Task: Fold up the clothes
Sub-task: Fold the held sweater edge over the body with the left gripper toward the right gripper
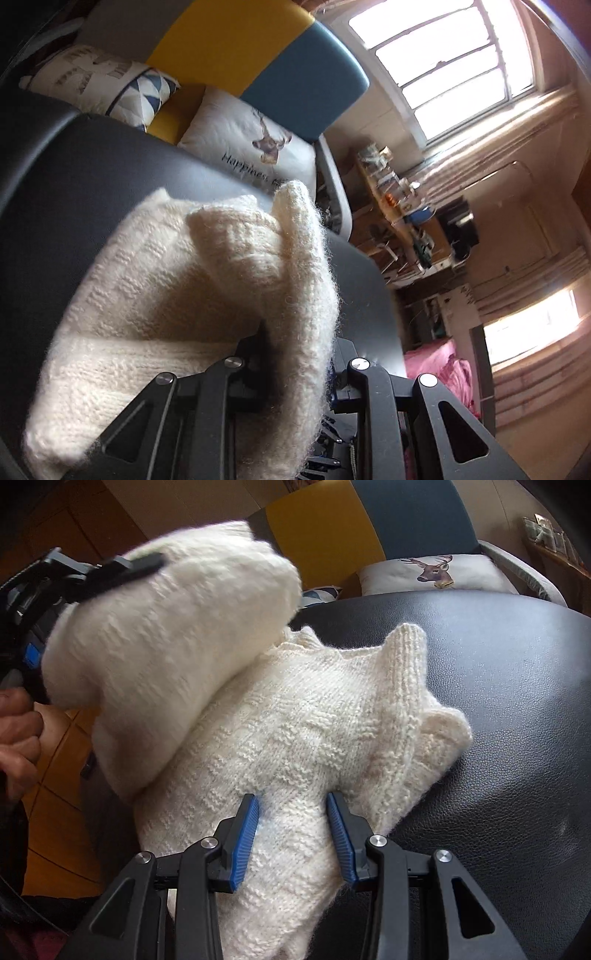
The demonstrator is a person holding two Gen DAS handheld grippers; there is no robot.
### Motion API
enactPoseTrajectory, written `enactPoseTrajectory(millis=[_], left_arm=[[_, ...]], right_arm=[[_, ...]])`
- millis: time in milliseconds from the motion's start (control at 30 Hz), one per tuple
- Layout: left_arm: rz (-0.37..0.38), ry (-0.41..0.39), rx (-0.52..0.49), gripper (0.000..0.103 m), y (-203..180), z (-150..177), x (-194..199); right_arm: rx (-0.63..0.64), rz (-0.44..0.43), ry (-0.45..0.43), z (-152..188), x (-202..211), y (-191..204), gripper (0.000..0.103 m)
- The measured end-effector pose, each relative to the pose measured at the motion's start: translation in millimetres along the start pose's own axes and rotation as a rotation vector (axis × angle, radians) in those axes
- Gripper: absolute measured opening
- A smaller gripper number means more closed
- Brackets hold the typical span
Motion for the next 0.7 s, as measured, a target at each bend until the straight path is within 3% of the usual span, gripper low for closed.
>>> enactPoseTrajectory(millis=[167, 367, 433, 600, 700], left_arm=[[-0.083, 0.06, -0.094, 0.022, -15, 33, -38], [-0.089, 0.106, -0.159, 0.024, -30, 49, -40], [-0.055, 0.125, -0.173, 0.029, -36, 52, -30], [0.208, 0.189, -0.116, 0.042, -60, 46, 20], [0.25, 0.102, -0.142, 0.047, -56, 29, 67]], right_arm=[[-0.022, -0.042, -0.025, 6, 7, 3, 0.041], [-0.033, -0.066, -0.033, 11, 10, 7, 0.041], [-0.039, -0.073, -0.035, 13, 11, 9, 0.041], [-0.057, -0.086, -0.046, 18, 17, 14, 0.039], [-0.078, -0.097, -0.062, 21, 23, 16, 0.039]])
Point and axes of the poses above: each gripper's, at about its wrist camera, not at the fingertips, and x roughly against the way its jaws point, y to its left, z to its underside, the point moved 5 cm from there along -x, roughly the way its jaws point, and after that the axes turned 7 degrees about -y, right-handed, at the moved point
